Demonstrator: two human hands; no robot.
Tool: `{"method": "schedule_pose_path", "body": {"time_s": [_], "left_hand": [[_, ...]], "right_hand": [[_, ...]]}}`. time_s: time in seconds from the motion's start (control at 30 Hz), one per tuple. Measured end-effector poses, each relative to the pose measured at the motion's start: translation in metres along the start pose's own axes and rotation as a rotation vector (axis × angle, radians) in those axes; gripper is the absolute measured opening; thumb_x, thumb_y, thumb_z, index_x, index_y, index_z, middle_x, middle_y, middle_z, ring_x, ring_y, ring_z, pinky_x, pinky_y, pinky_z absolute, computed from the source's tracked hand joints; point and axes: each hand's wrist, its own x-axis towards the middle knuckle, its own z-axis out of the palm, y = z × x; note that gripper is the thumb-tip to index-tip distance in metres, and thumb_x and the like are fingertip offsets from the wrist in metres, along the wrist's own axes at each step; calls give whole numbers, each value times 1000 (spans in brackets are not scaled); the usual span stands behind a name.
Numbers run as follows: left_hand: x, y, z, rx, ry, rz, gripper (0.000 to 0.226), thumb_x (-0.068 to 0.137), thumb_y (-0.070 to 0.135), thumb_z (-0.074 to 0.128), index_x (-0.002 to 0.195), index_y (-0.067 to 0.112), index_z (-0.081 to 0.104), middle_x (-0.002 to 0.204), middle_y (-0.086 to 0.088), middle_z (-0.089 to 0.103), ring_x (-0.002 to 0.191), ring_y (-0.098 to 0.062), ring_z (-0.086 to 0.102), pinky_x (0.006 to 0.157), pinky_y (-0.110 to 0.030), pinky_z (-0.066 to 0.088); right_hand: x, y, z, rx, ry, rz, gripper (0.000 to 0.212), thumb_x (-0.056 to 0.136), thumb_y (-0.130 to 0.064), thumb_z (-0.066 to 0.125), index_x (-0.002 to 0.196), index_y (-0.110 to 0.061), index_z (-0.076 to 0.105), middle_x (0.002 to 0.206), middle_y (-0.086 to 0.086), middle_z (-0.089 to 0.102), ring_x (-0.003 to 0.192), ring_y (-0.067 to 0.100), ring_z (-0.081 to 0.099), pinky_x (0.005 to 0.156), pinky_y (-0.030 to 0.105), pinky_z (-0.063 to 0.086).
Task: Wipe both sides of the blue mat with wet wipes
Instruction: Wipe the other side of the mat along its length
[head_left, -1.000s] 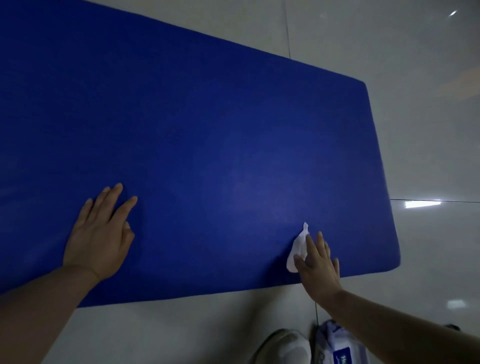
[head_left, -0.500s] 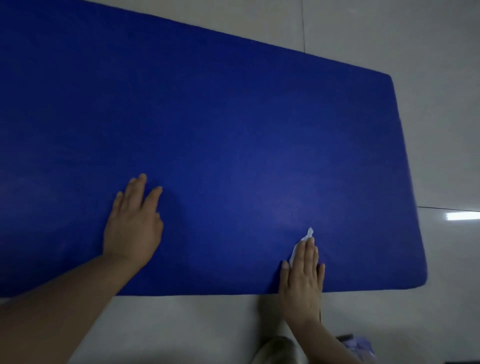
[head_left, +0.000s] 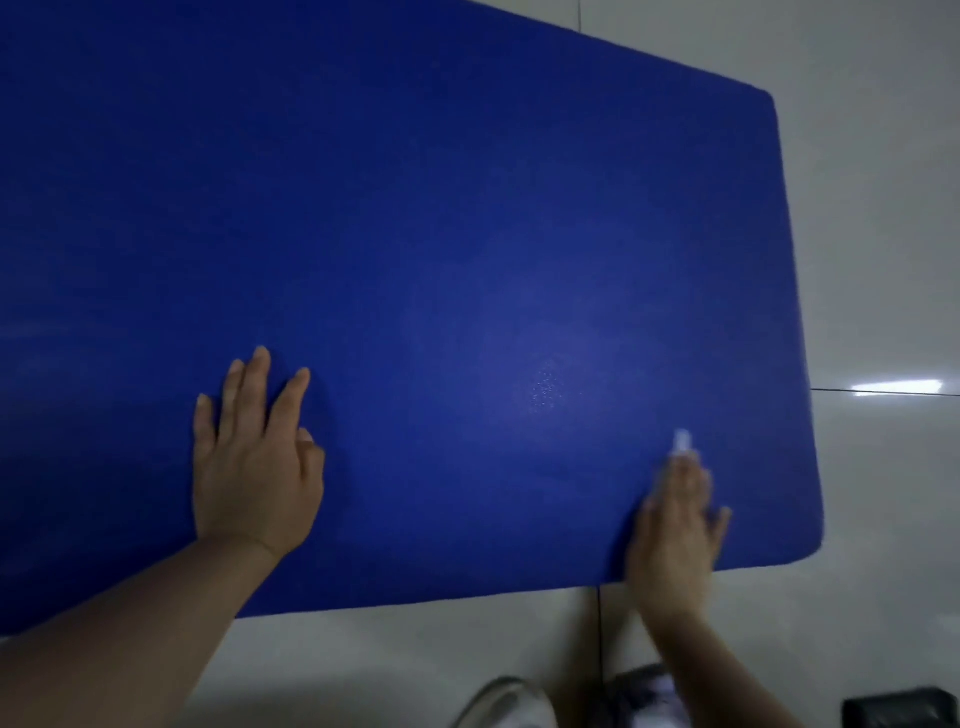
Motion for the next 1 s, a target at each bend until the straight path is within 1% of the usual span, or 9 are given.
{"method": "schedule_pose_path", "body": {"time_s": [0.07,0.13,0.2,0.3,0.37,0.57,0.77,0.93,1.0], "left_hand": [[0,0,0,0,2,-1,58,88,25,25,141,9,41,157,-17,22,145,-33,16,116,-51,8],[1,1,-1,-9,5,-1,58,88,25,26,141,7,41,156,-18,22,145,-34,17,115,-54,9],[1,2,-2,-23,9,-3,58,88,26,25,140,6,42,156,-19,23,144,-36,18,115,-56,11],[1,1,-2,-16,9,3,58,87,25,28,140,4,43,156,-20,23,144,-37,18,114,-57,11],[1,1,-2,-16,3,2,58,87,23,30,140,4,43,156,-19,22,144,-37,17,115,-57,10],[1,3,0,7,6,-7,57,86,21,31,140,4,41,156,-19,21,144,-36,16,115,-56,9],[1,3,1,19,13,-8,58,86,21,31,140,4,40,156,-20,20,145,-36,15,115,-57,9],[2,2,2,20,6,-6,58,86,21,31,140,3,39,155,-21,20,144,-37,15,114,-58,9],[2,1,3,28,-1,2,58,86,22,31,140,4,38,156,-20,19,145,-37,15,114,-58,10]], "right_hand": [[16,22,-5,14,37,259,51,100,-32,12,146,-22,-7,159,3,6,146,21,2,118,47,0],[15,11,-4,5,65,262,52,100,-31,14,146,-22,-10,160,2,4,146,22,3,118,45,0],[0,-21,0,35,38,65,61,97,-23,22,150,-25,-7,159,-5,3,144,14,4,117,43,3],[-39,-61,13,-71,-101,-469,63,91,-28,31,151,-18,13,158,-4,10,143,12,13,117,40,11],[-34,-53,13,-128,-126,-587,62,91,-30,30,150,-17,17,159,-5,9,143,14,16,115,41,11],[11,5,1,-92,-17,-47,58,96,-37,9,149,-12,9,157,1,9,145,19,7,118,45,4],[-43,-55,18,-110,-105,-598,62,90,-28,31,150,-15,21,158,-2,15,143,15,19,115,43,14],[31,-12,1,-93,-7,-40,57,97,-32,11,150,-12,9,158,2,9,145,19,9,117,48,8],[34,-34,-2,-63,-3,-132,57,95,-26,13,151,-13,5,159,2,6,145,19,7,117,45,6]]}}
